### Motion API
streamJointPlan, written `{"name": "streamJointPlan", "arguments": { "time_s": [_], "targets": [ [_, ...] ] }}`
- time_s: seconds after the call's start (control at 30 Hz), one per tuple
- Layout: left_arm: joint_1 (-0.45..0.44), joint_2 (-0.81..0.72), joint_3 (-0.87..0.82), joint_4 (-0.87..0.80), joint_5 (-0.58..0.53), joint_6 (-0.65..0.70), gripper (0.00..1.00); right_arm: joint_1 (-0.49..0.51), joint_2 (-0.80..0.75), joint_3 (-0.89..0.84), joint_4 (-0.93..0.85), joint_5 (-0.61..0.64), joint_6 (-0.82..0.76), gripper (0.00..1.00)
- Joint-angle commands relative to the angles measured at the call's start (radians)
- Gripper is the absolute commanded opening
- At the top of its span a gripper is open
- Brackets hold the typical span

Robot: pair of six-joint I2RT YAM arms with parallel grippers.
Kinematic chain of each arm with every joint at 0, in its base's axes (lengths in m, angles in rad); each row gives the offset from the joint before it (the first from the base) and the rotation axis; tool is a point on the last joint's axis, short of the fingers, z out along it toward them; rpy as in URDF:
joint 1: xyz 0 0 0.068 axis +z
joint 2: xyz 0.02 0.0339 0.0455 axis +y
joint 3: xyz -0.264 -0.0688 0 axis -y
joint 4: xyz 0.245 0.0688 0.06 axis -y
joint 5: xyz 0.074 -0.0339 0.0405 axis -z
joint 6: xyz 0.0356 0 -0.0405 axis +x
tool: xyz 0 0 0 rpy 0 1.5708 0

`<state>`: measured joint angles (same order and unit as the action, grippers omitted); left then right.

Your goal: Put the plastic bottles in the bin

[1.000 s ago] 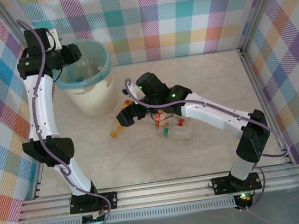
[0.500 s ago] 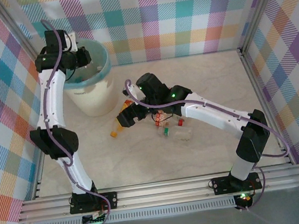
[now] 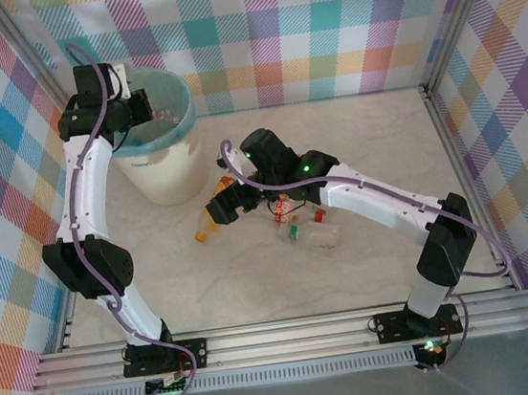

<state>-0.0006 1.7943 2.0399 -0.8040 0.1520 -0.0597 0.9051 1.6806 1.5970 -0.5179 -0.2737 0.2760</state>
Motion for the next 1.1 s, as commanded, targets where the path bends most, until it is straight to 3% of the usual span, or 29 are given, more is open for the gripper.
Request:
{"name": "streamJointPlan", "arguments": {
  "time_s": [0.0,0.33,0.53,0.7,0.93,1.07],
  "targets": [
    [0.014,0.014,-0.068,-0.232,-0.014,-0.033,0.0,0.006,-0.011,0.001,-0.012,-0.013,0.0,0.94],
    [0.024,-0.035,-0.069,-0.273,0.087,-0.077,0.0,0.006,-0.01,0.004,-0.013,-0.015,-0.009,0.94],
    [0.071,0.011,-0.043,-0.288,0.0,-0.07,0.0,0.006,-0.009,0.002,-0.015,-0.013,-0.015,0.94],
    [0.111,0.136,0.115,-0.364,-0.039,-0.058,0.0,0.006,-0.016,0.004,-0.021,-0.003,-0.025,0.94],
    [0.113,0.19,0.262,-0.391,-0.095,-0.067,0.0,0.006,-0.025,0.002,-0.018,0.01,-0.021,0.95],
    [0.111,0.195,0.366,-0.4,-0.078,-0.081,0.26,0.006,-0.031,0.006,-0.025,0.016,-0.024,0.95]
  ]
}}
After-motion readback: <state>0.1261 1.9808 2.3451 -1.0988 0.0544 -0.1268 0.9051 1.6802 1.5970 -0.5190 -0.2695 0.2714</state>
